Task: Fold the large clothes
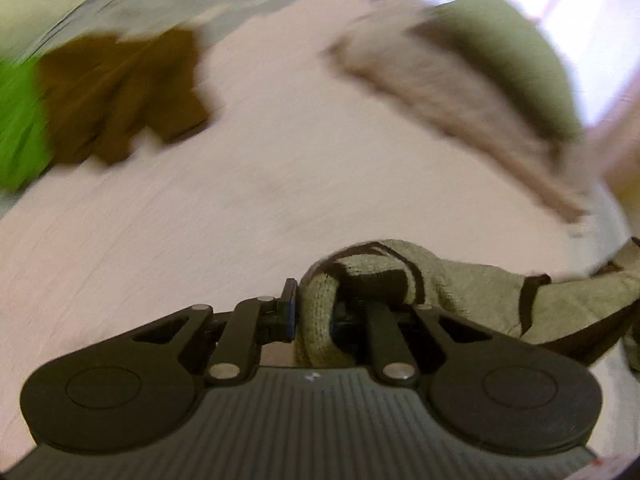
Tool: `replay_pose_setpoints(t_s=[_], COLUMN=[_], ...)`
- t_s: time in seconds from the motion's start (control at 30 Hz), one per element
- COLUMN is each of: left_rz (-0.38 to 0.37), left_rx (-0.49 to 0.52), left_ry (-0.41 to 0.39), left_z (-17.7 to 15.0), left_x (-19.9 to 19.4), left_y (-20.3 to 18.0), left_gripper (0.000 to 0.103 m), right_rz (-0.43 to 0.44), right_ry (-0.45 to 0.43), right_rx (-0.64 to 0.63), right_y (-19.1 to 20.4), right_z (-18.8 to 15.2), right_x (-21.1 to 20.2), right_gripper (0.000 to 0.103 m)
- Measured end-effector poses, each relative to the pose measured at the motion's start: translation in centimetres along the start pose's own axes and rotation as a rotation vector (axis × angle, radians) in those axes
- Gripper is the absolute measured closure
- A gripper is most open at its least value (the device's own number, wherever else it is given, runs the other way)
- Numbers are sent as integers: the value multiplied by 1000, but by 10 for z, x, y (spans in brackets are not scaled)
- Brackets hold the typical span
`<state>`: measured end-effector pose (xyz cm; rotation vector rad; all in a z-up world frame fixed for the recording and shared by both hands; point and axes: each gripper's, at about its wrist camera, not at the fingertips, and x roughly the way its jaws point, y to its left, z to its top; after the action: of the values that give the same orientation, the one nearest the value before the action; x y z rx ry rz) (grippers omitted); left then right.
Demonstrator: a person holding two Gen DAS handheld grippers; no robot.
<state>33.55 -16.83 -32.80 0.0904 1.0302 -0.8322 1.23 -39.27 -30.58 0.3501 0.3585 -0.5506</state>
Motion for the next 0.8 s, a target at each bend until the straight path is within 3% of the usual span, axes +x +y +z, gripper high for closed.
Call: replay_pose_setpoints(t_s=[0.13,0.2,0.27,0.3,0.37,0.4,0.5,0.57,0.63,0.7,0.8], left_rz=[-170,-229,-238,-207,-141,-125,-125,-133,-167,-231,-336], left_rx=[58,81,130,159,199,197,195,177,141,74,-34], left_ry=[-25,0,34,40,63,84,184,272,353,411,418], left_z=[51,85,111,117,113,105,58,21,-16,-46,-71], left_x=[-5,16,46,61,84,91,107,117,127,139,152], left_y=[-51,-80,-109,-121,-131,-130,-120,-114,-112,-116,-131], left_gripper=[91,84,75,73,66,61,45,41,40,32,26], right_rz=[-161,-312,-421,-479,-578,-590,-533,-521,-543,-560,-535], right_ry=[-109,-114,30,156,346,400,472,530,589,639,682], right_rx=[-247,-351,-395,-394,-298,-218,58,206,313,414,558], right_y=[8,1,-20,-37,-70,-84,-118,-132,-137,-143,-141], right_z=[56,77,87,84,62,47,-15,-62,-109,-140,-169], right_x=[-54,-46,-13,8,31,30,-9,-34,-53,-73,-85], right_gripper=[87,76,27,25,25,25,25,25,25,25,25])
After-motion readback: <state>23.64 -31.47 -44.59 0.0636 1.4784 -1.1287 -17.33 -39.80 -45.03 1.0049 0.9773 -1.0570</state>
